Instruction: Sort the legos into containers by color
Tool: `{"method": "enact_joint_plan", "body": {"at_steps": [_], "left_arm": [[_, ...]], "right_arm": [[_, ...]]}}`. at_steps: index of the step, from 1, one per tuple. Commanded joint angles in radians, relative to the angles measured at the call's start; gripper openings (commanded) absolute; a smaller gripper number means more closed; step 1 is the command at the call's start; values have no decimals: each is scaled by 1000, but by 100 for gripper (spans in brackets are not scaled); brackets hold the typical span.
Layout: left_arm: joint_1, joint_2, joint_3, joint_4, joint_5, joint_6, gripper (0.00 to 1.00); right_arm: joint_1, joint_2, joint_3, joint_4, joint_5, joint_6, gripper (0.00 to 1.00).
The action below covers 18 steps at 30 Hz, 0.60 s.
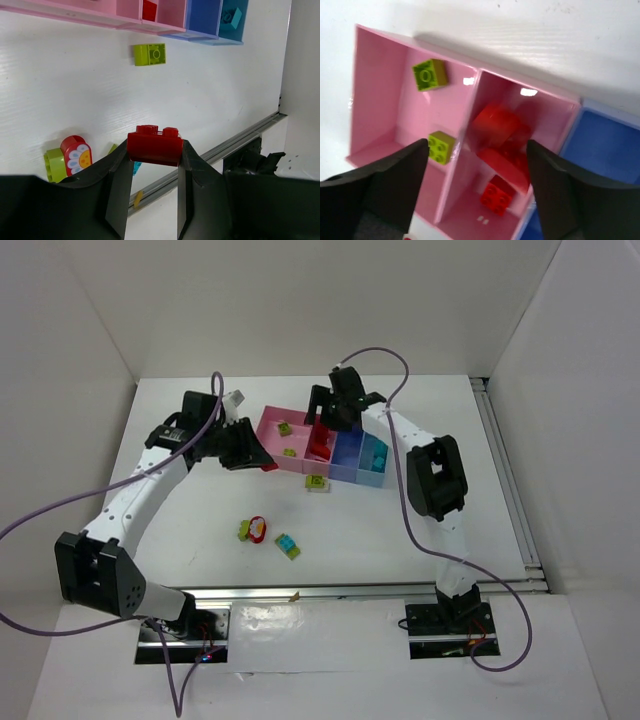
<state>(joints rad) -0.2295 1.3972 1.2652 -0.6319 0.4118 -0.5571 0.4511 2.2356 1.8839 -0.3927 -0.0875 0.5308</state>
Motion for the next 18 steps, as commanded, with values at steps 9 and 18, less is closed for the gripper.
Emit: {"method": "enact_joint_plan", "body": {"at_steps": [9,18], "left_arm": [[-68,218,238,-6,-77,-4,0],[-200,563,551,12,-205,-24,0]], "right_arm": [[6,-283,-41,9,95,-31,67],[-86,-683,-419,-72,327,-22,61]]}}
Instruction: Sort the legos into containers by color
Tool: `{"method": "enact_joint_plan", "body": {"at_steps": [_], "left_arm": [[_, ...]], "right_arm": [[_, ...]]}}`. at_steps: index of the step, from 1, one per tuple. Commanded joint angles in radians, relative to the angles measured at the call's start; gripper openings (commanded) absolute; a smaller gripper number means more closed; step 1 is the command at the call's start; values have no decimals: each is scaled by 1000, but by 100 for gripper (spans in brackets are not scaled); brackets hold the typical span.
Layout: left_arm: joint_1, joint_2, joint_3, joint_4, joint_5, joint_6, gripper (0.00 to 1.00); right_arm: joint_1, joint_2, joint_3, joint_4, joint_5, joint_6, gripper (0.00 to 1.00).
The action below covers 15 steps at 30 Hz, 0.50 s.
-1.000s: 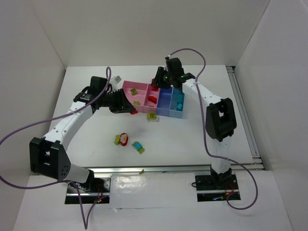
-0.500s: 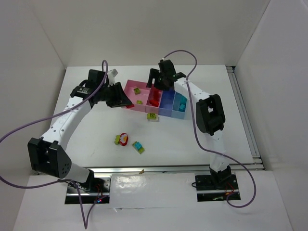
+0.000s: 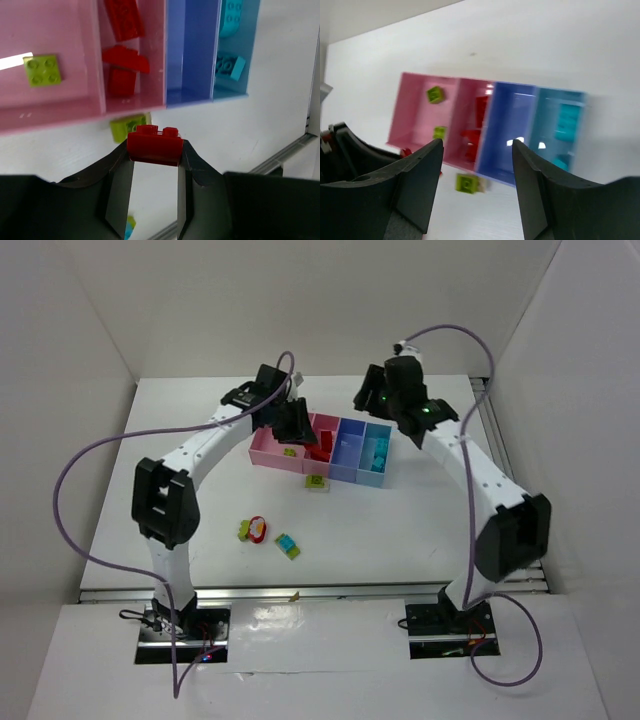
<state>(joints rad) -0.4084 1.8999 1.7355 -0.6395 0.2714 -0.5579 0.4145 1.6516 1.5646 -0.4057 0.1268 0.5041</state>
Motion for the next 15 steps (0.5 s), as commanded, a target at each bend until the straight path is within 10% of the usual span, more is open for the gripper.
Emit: {"method": "enact_joint_plan", "body": {"at_steps": [1,7,9,11,15], "left_arm": [[-21,85,123,20,-90,-23,0],[-52,228,268,20,-129,-43,2],[-61,278,324,8,-149,-43,29],[-61,301,352,-9,-170,-43,33],[-61,301,371,-19,-182,-43,95]], "right_arm": [[-62,-130,-133,-71,123,5,65],[-132,-282,-256,-214,154,14,68],[-144,-294,-268,-232,154,14,68],[-155,-320,-268,-245,163,14,68],[-155,-320,-268,-255,154,14,69]]}}
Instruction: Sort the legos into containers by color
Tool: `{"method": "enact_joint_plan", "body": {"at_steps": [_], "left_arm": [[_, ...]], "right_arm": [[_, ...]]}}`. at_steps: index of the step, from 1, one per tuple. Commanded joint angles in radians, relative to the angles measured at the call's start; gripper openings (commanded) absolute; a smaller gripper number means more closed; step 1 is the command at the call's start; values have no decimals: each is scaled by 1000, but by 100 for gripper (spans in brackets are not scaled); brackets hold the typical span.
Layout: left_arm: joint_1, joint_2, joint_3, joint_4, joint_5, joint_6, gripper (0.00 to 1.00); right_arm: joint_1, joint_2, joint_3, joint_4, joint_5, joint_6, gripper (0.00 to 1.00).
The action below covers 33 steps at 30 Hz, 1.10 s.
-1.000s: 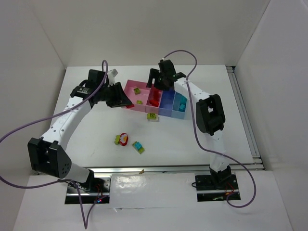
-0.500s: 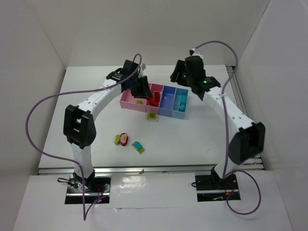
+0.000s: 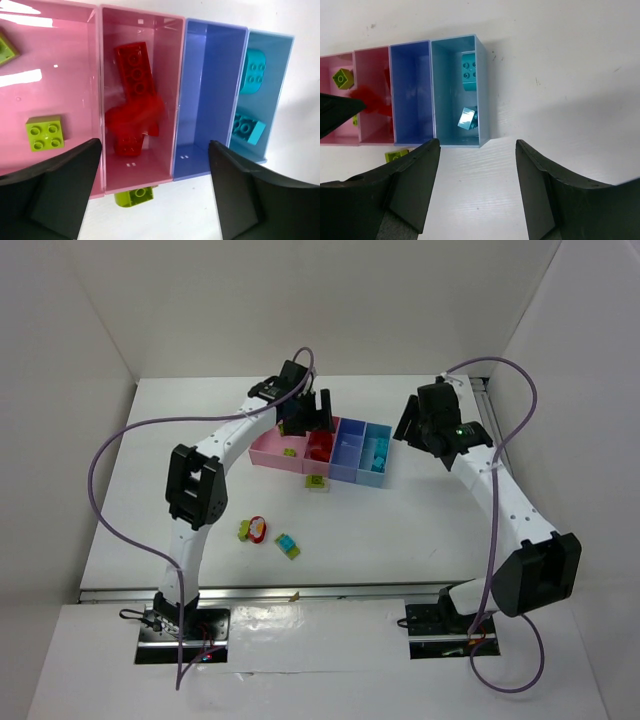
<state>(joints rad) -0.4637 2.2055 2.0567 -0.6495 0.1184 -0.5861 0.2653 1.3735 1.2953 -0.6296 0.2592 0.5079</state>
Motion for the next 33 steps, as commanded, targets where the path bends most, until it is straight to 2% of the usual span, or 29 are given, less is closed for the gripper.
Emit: {"method": "enact_joint_plan", "body": {"at_steps": [1,5,10,13,15,17,22,27,33], "left_arm": [[-6,-4,49,-9,-29,-6,100],[-6,-76,37,-19,-29,3,100],[-6,-268,-134,-41,-118,23,96],[-6,-439,-327,-41,-199,14,94],[-6,-565,-476,-64,-233,5,94],[17,-633,-559,-84,-264,-9,94],[59,-763,-752,-150,-301,-89,92],[92,-854,-797,-168,-350,-141,91],[111,-866,-797,-168,-361,-139,90]], "right_arm": [[-6,-42,1,-32,22,11,69],[-6,-33,10,-32,-11,11,69],[31,-33,-46,24,-99,-8,69],[139,-24,-85,68,-135,-42,69],[256,15,-96,97,-121,-51,72],[322,67,-105,113,-110,-40,79],[454,188,-91,206,-104,0,86],[489,385,31,192,-17,56,90],[509,495,82,251,32,72,92]]}}
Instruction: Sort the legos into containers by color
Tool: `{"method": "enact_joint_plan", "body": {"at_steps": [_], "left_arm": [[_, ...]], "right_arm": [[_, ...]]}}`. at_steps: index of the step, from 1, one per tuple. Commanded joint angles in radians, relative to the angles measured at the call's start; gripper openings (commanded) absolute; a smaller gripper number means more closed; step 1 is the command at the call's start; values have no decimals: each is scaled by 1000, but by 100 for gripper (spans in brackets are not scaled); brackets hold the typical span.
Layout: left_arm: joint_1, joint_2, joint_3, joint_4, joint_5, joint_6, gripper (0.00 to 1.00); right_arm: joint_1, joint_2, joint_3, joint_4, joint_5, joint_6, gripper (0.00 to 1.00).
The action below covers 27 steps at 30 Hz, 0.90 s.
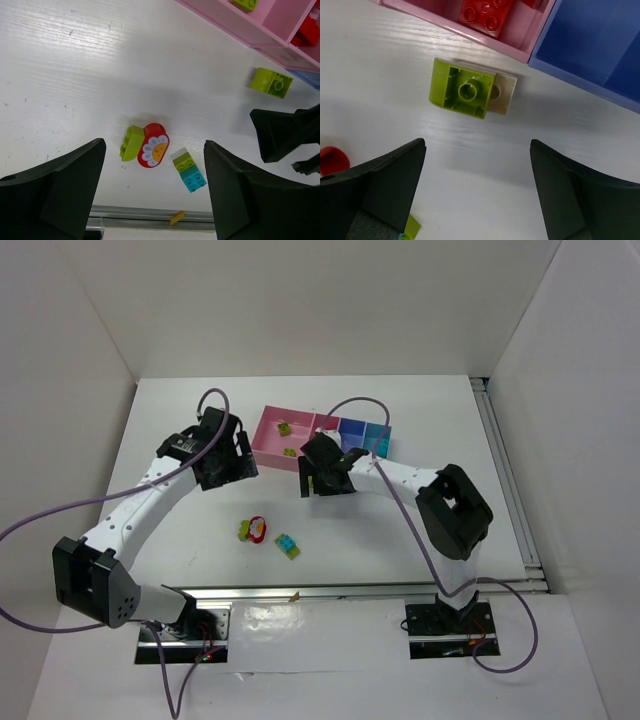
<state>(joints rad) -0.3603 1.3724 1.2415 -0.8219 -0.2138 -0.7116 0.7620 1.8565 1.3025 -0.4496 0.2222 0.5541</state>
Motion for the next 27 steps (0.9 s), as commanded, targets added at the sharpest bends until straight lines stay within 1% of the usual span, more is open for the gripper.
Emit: {"method": "enact_joint_plan", "body": {"at_steps": [1,4,8,13,15,17,19,21,27], "left_arm": [[7,-33,18,4,-29,-14,90],[17,-33,18,4,-29,-5,89],[17,-24,9,4,-19,-5,89],[26,-13,-2,23,-10,-5,89],[26,-13,-2,23,-1,-5,89],[26,-4,-2,23,-1,4,89],[26,-4,-2,32,-1,4,89],[26,-4,-2,32,-1,4,89],[26,-4,-11,32,-1,14,89]], "right_arm": [[22,41,87,62,78,26,92],[31,101,145,46,118,3,92],[31,133,185,34,118,-6,86],[31,171,236,2,137,-6,83],[31,184,247,2,137,-6,80],[31,193,258,2,146,-6,76],[40,205,270,-21,155,-6,74],[40,225,293,-34,167,-6,72],[60,234,293,-63,195,-6,72]]}}
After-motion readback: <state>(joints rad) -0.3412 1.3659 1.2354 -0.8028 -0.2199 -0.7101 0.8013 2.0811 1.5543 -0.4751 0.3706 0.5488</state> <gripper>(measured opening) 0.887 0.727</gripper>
